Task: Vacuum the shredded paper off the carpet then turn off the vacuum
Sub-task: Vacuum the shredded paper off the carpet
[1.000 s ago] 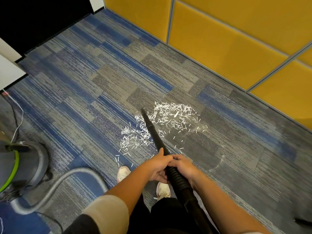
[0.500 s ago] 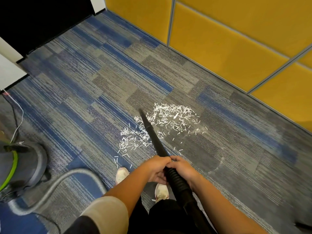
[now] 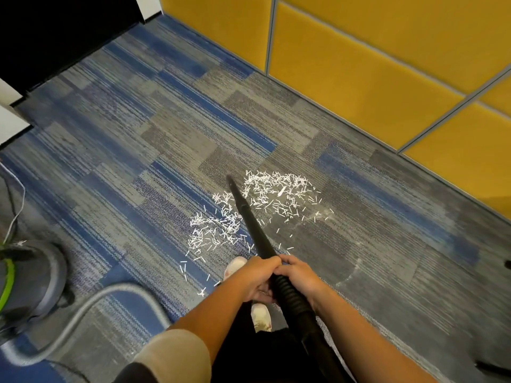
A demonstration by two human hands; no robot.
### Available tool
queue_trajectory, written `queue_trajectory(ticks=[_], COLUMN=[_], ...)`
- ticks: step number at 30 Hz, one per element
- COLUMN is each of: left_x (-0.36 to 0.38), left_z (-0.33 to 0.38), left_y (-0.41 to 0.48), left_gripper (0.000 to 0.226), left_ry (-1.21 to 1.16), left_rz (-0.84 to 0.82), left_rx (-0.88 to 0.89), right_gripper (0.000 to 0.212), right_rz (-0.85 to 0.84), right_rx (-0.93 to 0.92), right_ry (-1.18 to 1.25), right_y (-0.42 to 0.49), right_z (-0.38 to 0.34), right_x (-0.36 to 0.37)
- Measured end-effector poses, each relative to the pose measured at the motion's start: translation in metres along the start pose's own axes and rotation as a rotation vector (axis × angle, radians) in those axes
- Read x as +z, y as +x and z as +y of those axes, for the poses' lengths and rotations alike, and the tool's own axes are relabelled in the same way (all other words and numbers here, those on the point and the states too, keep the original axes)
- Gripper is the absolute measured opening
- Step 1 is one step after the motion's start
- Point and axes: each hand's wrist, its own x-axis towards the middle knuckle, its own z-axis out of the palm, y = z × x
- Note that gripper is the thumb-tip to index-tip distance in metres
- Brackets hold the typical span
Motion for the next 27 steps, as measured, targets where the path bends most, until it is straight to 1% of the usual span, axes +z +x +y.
queue_trajectory(ticks=[7,11,15,19,21,23,27], left_x=[-0.018,-0.027,-0.03,-0.031,-0.03,-0.026,-0.018], left_z=[0.041,0.053,0.06,0.066,0.067,0.068,0.068], left_y=[0.006,0.011,0.014,0.014,0.015,0.016,0.02], left_gripper=[0.018,0.011,0.009,0.01,0.01,0.012,0.029], left_ry=[0.017,0.056,0.1,0.126,0.127,0.123,0.162], left_rz=[-0.026,-0.055,-0.054,-0.093,-0.087,-0.085,-0.104], left_rx=[0.004,-0.019,-0.049,-0.071,-0.069,-0.072,-0.06], right_gripper=[0.023,0.036,0.029,0.028,0.034,0.046,0.054], right_rz=[-0.016,0.003,0.001,0.013,0.043,0.073,0.087], right_rx=[0.009,0.027,0.023,0.021,0.013,0.007,-0.007], right_ry=[0.114,0.101,0.14,0.131,0.129,0.141,0.143], right_y=[0.008,0.02,0.021,0.02,0.02,0.018,0.012], right_z=[-0.04,-0.048,-0.05,-0.053,-0.055,-0.057,-0.059], right_x=[0.006,0.012,0.014,0.016,0.015,0.012,0.009])
